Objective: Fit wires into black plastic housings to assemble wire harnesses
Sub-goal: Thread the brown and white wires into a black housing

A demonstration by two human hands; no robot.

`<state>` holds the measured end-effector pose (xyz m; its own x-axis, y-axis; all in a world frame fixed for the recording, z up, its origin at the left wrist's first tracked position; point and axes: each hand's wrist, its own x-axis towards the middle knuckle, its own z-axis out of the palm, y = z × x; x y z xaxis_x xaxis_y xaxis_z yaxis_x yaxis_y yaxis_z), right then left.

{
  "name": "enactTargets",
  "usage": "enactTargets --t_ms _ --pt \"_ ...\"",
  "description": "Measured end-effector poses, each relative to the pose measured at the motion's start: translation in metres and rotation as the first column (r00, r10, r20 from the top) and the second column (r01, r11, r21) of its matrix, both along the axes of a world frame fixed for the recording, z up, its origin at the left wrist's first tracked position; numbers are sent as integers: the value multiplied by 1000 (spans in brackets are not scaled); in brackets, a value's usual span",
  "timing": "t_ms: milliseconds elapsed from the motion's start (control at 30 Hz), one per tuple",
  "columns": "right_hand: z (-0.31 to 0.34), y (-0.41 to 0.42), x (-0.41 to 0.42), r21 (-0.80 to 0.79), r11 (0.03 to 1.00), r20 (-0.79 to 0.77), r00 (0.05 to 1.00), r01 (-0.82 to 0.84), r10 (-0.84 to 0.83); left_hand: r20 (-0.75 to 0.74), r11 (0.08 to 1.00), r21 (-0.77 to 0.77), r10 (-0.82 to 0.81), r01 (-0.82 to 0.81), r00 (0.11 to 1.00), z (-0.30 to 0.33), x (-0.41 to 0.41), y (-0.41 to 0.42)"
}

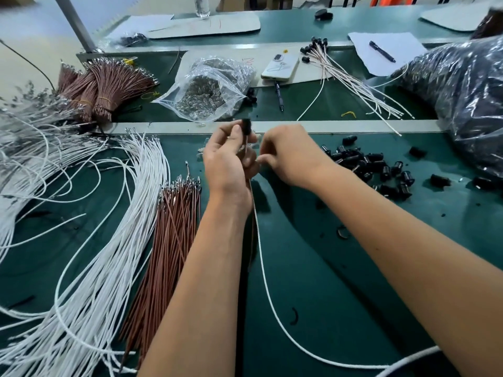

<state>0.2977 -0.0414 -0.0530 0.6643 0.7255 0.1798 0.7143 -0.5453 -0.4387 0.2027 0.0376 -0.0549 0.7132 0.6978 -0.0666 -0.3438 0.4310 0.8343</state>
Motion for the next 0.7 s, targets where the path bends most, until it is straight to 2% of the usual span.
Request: enactTargets --t_ms 67,167,267,333,433,700 --pt "4 -25 2 170 982 -145 988 79 -55 -15 992 59 -114 115 993 -1 0 -2" --pt "6 -70 -4 489 846 -400 917 214 -1 -54 955 151 -251 257 966 -3 1 -8" --pt "4 -100 -15 638 725 -462 882 258 93 -126 896 229 -360 380 924 -6 2 -14" --pt "0 -111 -19 690 686 -420 900 230 121 -170 848 278 -418 450 892 -8 2 -17" --pt "-3 -119 -23 696 690 -375 920 198 115 -208 794 316 -476 519 854 -10 1 -21" --pt "-7 -125 -22 743 633 -364 925 219 107 -223 769 342 -491 539 842 -14 2 -22"
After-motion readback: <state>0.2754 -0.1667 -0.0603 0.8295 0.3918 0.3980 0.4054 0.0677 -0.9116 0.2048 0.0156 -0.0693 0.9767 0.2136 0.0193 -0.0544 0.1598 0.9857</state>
